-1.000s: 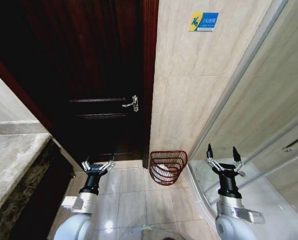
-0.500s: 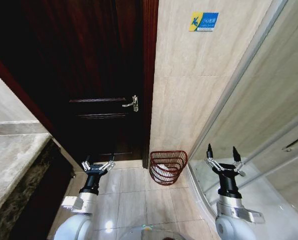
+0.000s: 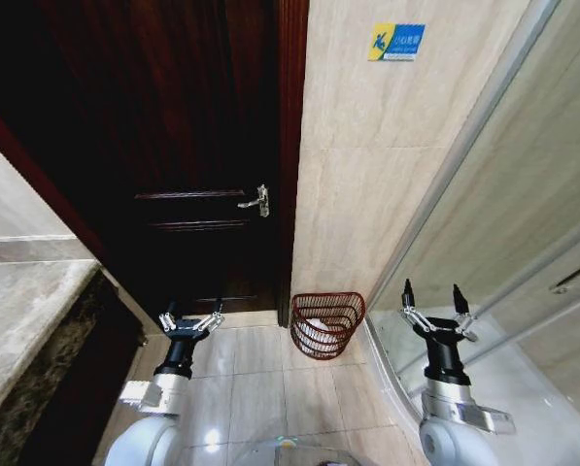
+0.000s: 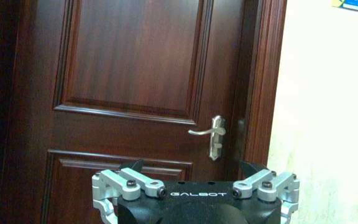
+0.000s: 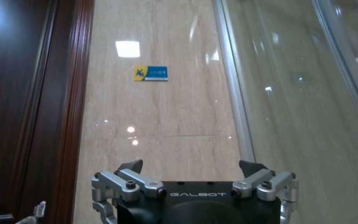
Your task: Discard the used towel into the hamper.
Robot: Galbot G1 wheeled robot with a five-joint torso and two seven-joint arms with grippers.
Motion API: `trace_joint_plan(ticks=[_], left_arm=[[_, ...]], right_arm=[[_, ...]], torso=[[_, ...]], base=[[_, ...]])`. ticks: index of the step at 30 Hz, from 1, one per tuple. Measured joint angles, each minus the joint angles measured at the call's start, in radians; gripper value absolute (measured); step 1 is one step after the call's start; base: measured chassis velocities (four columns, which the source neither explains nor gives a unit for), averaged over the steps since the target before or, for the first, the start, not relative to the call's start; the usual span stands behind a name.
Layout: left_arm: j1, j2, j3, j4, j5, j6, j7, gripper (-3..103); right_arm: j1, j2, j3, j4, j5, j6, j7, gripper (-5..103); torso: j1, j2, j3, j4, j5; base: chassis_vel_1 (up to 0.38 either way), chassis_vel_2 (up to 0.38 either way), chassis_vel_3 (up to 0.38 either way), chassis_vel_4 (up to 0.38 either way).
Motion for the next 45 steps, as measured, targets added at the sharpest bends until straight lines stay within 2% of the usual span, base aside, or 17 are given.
trace_joint_plan(ticks=[9,22,45], left_arm=[[0.0,0.0,0.0,0.0,0.0,0.0,0.0,100],[0.0,0.0,0.0,0.0,0.0,0.0,0.0,100],[0.0,0.0,0.0,0.0,0.0,0.0,0.0,100]], right_arm=[[0.0,0.0,0.0,0.0,0.0,0.0,0.0,100],[0.0,0.0,0.0,0.0,0.0,0.0,0.0,100],[0.0,0.0,0.0,0.0,0.0,0.0,0.0,100]], torso=[[0.0,0.0,0.0,0.0002,-0.0003],[0.0,0.0,0.0,0.0001,-0.0002],[0.0,0.0,0.0,0.0,-0.0002]], base=[[0.062,0.075,-0.053,-0.063],[-0.061,-0.056,-0.027,-0.032],[-0.106,-0.112,-0.107,-0.103]])
